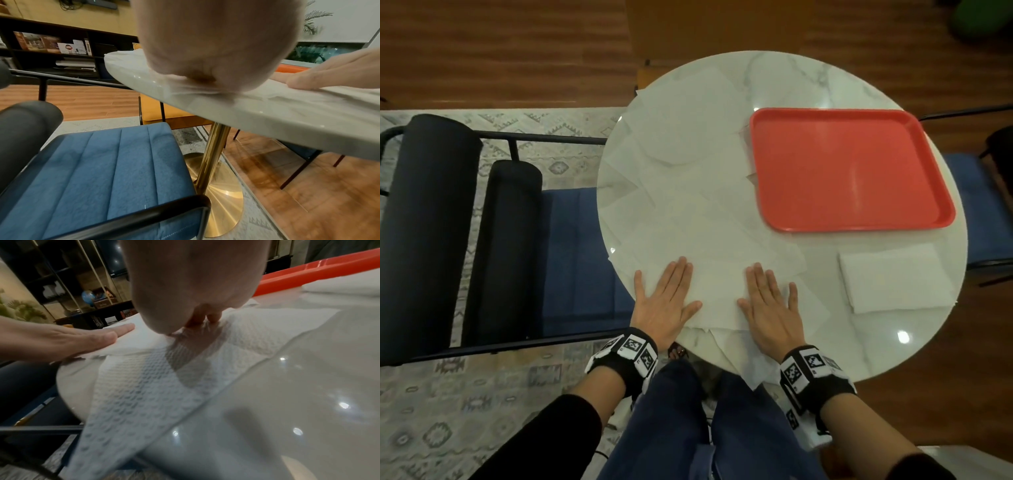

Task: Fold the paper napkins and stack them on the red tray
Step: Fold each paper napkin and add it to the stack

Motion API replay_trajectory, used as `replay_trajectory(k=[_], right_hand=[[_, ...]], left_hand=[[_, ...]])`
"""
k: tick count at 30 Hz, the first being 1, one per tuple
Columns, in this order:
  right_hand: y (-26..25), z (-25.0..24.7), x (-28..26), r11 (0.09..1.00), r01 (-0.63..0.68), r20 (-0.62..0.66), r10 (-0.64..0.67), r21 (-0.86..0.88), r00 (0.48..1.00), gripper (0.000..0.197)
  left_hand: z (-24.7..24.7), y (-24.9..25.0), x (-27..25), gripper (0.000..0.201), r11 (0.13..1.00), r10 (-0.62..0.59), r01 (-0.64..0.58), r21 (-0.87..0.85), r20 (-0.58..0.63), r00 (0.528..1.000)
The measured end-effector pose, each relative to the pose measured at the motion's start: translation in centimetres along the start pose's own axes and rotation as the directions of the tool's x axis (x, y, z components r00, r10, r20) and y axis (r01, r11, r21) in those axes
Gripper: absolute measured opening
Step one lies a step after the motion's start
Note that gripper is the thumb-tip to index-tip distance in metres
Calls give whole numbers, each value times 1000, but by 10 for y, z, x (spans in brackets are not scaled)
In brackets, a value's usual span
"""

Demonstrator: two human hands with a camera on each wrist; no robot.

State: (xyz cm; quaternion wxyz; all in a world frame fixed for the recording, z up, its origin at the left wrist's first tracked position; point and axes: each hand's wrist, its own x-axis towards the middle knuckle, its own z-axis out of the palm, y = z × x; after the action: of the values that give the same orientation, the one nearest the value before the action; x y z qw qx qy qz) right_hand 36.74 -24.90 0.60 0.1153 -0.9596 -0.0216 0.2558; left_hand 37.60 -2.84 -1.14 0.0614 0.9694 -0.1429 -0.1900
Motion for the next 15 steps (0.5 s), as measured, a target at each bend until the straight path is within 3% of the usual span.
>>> replay_trajectory(k=[5, 9, 12, 15], right_hand=[[-7, 3, 1, 1000, -14, -20, 14, 1, 1000, 58], [-11, -9, 0, 998, -11, -7, 11, -58, 1000, 61], [-16, -34, 2, 1000, 15, -37, -15, -16, 999, 64], [-11, -68, 2, 991, -17, -11, 19, 132, 1000, 54]], left_hand=[[-28, 13, 20, 59, 997, -18, 29, 70, -155, 988], [-54, 17, 39, 51, 997, 14, -9, 77, -66, 998], [-76, 22, 48, 25, 996, 78, -79, -50, -21, 997], [-101, 32, 48, 19, 942, 136, -137, -307, -24, 990]])
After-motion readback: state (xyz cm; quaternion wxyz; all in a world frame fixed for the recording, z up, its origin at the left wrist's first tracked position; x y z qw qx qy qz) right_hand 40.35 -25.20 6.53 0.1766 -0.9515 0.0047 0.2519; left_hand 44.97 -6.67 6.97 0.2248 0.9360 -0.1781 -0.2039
